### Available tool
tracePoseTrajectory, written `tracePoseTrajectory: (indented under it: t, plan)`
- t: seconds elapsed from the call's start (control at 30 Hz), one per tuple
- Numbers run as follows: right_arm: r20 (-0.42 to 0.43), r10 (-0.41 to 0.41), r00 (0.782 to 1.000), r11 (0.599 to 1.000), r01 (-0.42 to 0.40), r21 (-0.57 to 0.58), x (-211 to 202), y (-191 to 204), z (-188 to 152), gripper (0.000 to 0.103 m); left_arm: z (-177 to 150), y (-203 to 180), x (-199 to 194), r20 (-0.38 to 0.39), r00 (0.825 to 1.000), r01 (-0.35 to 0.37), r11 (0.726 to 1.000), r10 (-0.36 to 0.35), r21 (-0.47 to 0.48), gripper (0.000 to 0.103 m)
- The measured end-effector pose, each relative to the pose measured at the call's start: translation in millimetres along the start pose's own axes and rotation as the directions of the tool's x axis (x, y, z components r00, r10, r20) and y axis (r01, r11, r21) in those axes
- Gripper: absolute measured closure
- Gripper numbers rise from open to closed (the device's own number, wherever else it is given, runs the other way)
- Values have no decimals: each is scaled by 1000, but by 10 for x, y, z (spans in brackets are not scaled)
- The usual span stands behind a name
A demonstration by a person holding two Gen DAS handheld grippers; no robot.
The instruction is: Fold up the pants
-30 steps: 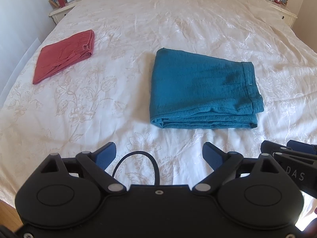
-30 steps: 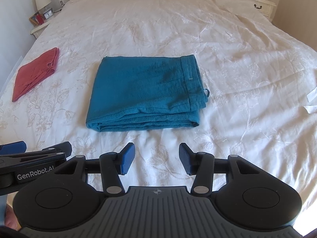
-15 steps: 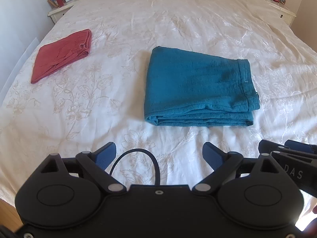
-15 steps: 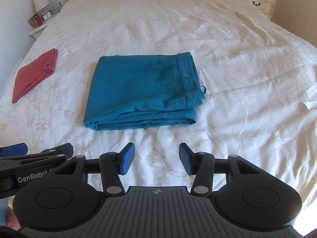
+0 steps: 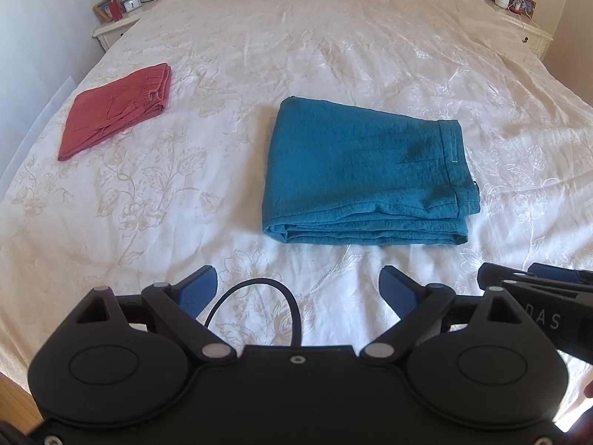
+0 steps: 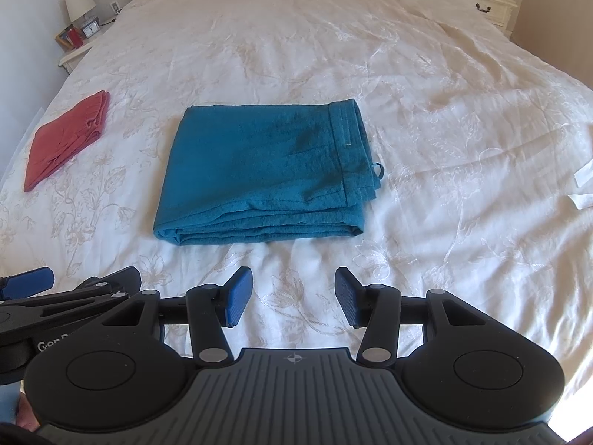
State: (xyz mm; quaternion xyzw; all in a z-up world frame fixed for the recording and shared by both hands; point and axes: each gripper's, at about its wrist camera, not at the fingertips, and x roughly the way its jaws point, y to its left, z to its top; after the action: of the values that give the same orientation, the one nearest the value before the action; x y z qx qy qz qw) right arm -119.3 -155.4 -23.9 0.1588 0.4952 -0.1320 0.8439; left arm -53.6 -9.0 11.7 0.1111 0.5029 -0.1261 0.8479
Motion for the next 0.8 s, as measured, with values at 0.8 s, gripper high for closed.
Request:
tracePoseTrajectory:
  t: [0.8]
  plan:
    - [-12, 2, 1000, 1000, -2, -27, 65, 52, 50, 55, 15, 26, 93, -22, 1000, 6, 1000, -6, -26, 8]
